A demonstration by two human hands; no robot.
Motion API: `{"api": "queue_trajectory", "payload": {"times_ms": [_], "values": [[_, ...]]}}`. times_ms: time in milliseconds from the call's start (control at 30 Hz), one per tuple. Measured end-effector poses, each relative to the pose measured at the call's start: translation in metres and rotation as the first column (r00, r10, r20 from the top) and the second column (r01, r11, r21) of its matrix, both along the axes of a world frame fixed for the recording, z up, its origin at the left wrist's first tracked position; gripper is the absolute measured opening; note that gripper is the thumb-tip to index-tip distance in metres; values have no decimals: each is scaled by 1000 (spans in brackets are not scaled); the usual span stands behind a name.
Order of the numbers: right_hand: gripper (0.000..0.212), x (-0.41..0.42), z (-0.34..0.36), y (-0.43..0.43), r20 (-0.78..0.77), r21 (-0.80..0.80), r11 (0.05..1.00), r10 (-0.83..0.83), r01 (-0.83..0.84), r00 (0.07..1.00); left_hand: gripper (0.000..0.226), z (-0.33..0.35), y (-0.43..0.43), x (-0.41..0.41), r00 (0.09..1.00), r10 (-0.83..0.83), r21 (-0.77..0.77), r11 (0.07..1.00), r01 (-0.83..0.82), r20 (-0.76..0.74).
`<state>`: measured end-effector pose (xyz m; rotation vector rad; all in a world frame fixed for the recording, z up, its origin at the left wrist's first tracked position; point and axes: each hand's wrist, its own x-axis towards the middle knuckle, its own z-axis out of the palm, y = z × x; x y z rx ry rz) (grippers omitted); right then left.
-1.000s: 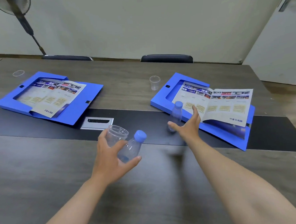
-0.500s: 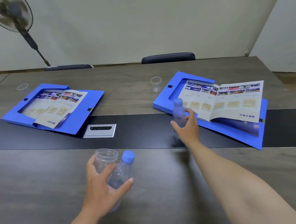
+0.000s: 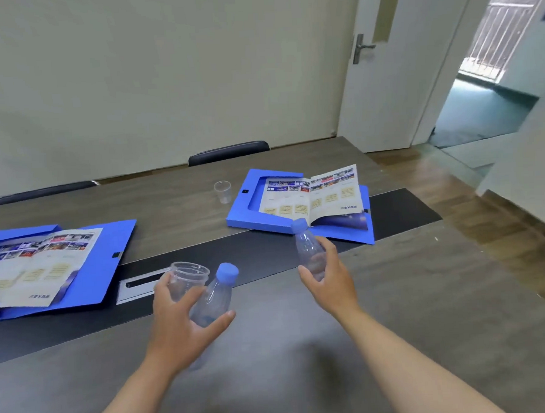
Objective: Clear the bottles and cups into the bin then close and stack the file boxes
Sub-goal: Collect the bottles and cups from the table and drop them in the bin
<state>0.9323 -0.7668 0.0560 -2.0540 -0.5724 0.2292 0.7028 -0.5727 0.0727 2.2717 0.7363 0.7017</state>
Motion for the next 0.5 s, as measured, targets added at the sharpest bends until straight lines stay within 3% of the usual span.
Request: {"api": "queue_trajectory", "payload": {"times_ms": [267, 400, 500], "values": [[71, -71, 42, -114, 119, -34, 984, -170, 175, 978, 70, 26, -50, 21, 975, -220, -20, 975, 220, 26], [74, -94, 67, -178, 230, -141, 949, -244, 280, 942, 59, 38, -106, 43, 947, -320, -61, 945, 322, 38], [73, -110, 77, -241, 260, -165, 910, -332, 380, 907, 62, 43, -158, 61, 909, -415, -68, 906, 417, 50]]}}
